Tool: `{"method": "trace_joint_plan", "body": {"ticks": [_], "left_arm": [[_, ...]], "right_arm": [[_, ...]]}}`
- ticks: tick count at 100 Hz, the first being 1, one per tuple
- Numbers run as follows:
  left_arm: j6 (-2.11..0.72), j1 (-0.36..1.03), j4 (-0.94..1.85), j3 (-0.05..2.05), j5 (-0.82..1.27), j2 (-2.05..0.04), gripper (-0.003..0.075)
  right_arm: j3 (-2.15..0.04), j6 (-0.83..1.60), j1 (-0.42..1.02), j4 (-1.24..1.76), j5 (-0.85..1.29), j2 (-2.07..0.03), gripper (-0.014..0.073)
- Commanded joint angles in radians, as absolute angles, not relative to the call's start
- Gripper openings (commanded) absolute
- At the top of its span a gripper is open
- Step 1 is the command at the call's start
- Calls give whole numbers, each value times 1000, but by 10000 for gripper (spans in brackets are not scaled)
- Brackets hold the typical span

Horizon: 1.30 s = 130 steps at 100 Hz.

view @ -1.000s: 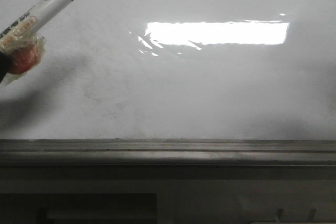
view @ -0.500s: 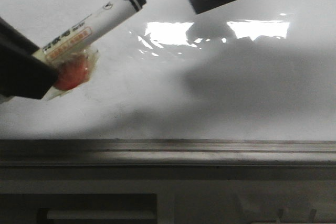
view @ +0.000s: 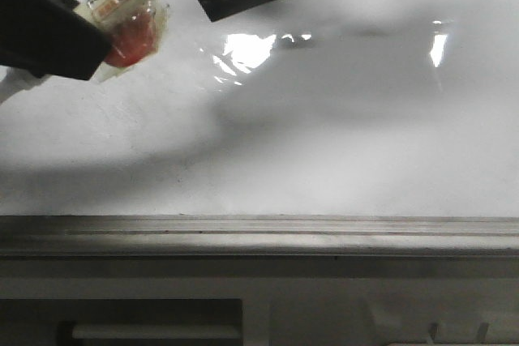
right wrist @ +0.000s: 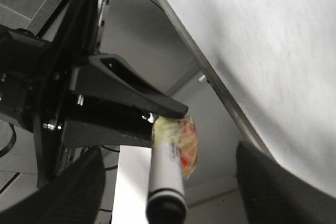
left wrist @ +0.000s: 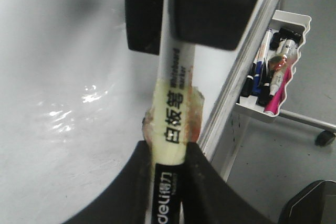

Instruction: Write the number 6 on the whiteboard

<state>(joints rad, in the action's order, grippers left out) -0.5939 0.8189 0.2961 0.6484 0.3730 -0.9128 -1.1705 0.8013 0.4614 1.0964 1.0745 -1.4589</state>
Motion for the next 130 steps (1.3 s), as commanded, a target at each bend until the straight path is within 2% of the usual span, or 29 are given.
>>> {"method": "trace_joint_plan", "body": {"ticks": [1, 21, 40, 55, 65, 72, 78, 83, 90, 96, 118, 130], "left_arm": [[-591, 829, 303, 686, 286, -910, -20], [-591, 829, 303, 686, 263, -910, -20], [-591, 829, 303, 686, 263, -910, -20], [-591, 829, 303, 686, 266, -910, -13], [-591, 829, 303, 686, 266, -910, 77], [-591, 829, 305, 688, 265, -905, 218], [-591, 827, 313, 688, 262, -904, 402], [-578, 816, 328, 688, 260, -887, 517], [-556, 788, 339, 688, 258, -866, 599], [-555, 746, 355, 688, 258, -834, 596], [-528, 534, 412, 675, 274, -701, 511], [-528, 419, 453, 628, 274, -636, 501]], "right_arm": [[-1209, 813, 463, 1162, 1107, -1442, 388], [-1218, 854, 494, 1167, 1091, -1457, 226], [-1218, 885, 504, 1176, 1063, -1457, -74], [-1218, 885, 504, 1176, 1061, -1457, -66], [-1218, 885, 504, 1170, 1046, -1457, -63], [-1215, 885, 504, 1157, 1023, -1451, -60], [-1208, 885, 504, 1137, 991, -1433, -45], [-1200, 885, 504, 1108, 961, -1414, -44], [-1175, 885, 504, 1087, 915, -1372, -44], [-1144, 885, 504, 1082, 860, -1328, -44], [-906, 885, 504, 1057, 603, -1075, -45], [-763, 885, 504, 1056, 456, -921, -45]]}}
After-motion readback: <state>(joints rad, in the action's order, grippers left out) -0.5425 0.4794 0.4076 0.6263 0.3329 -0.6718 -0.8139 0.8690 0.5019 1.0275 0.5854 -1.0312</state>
